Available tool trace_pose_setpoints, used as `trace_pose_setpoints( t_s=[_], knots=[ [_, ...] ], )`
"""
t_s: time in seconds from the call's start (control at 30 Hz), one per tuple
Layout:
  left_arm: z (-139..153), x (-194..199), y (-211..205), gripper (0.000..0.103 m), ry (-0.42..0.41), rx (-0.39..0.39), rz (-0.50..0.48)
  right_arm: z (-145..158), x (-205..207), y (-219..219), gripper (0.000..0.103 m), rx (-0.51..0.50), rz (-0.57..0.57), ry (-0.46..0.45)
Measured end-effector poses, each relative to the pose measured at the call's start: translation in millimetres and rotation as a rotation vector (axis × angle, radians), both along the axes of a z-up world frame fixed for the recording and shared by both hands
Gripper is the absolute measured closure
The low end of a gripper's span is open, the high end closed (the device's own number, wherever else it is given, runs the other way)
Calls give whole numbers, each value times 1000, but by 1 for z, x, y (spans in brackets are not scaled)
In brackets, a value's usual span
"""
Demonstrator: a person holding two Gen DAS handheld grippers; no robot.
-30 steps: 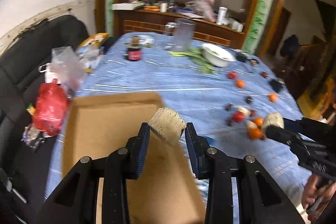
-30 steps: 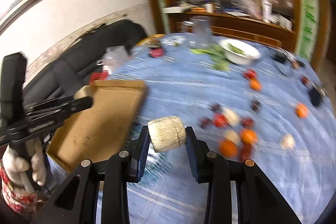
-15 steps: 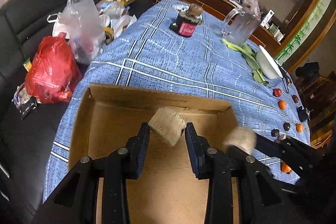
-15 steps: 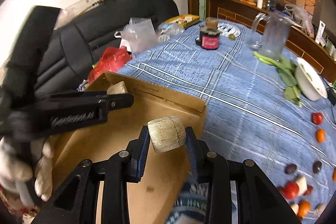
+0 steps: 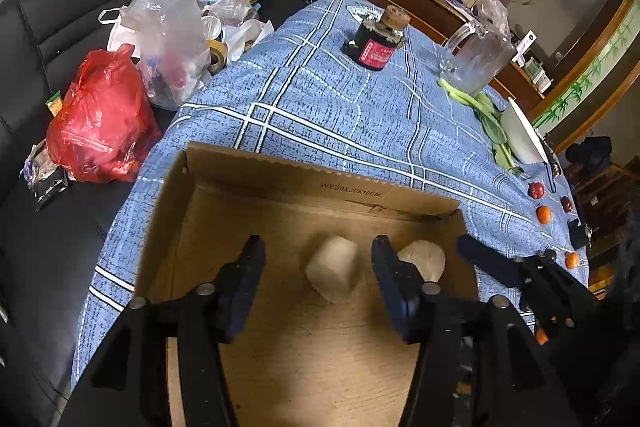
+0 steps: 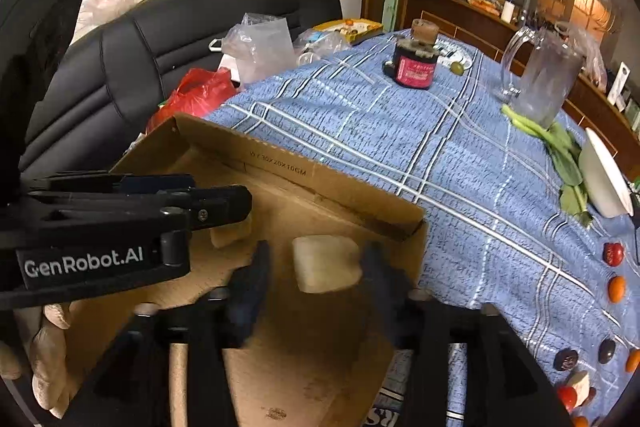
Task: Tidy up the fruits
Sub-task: 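Carry both beige blocks into the cardboard box and open both tools, then move both open tools back over the food pile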
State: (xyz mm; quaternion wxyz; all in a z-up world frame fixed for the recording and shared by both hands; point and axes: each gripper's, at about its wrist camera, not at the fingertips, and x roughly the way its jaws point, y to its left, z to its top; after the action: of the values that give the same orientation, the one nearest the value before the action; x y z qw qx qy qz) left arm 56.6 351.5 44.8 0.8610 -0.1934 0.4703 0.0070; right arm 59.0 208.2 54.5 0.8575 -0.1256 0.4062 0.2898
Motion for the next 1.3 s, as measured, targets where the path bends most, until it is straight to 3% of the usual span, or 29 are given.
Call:
trace_pose_setpoints(
  t_s=[0.13, 0.2, 0.37, 0.43, 0.5, 0.67, 0.83, 1.0, 1.17, 1.23, 1.3],
  knots=[
    [9, -16, 2, 43, -9, -32, 17, 21, -11, -28, 35, 86, -25, -6],
    [12, -31, -1, 36, -27, -51, 18, 25, -22, -46, 35, 95, -73, -1],
    [0, -52, -17, 34, -2, -89, -10, 5, -54, -74, 35, 115, -102, 120],
    [-8, -57, -24, 34, 21, -89, -23, -8, -67, -75, 44, 100, -113, 162],
    [-9, -62, -27, 34, 12, -70, -25, -19, -80, -75, 71, 94, -106, 204],
    [-7, -70, -32, 34, 34, 7, -44, -32, -106, -68, 85, 77, -90, 240],
    [-8, -82, -21, 34, 29, 45, -48, -31, -132, -66, 85, 76, -95, 239],
    [-6, -88, -8, 34, 16, -4, -56, -29, -152, -63, 81, 89, -111, 223],
    [13, -98, -17, 34, -25, 46, -36, -27, -153, -84, 80, 215, -123, 300],
    [27, -106, -26, 34, -56, 32, -52, -17, -159, -101, 74, 243, -125, 258],
    [45, -115, -44, 34, -90, 27, -81, -9, -164, -120, 53, 253, -135, 209]
  ],
)
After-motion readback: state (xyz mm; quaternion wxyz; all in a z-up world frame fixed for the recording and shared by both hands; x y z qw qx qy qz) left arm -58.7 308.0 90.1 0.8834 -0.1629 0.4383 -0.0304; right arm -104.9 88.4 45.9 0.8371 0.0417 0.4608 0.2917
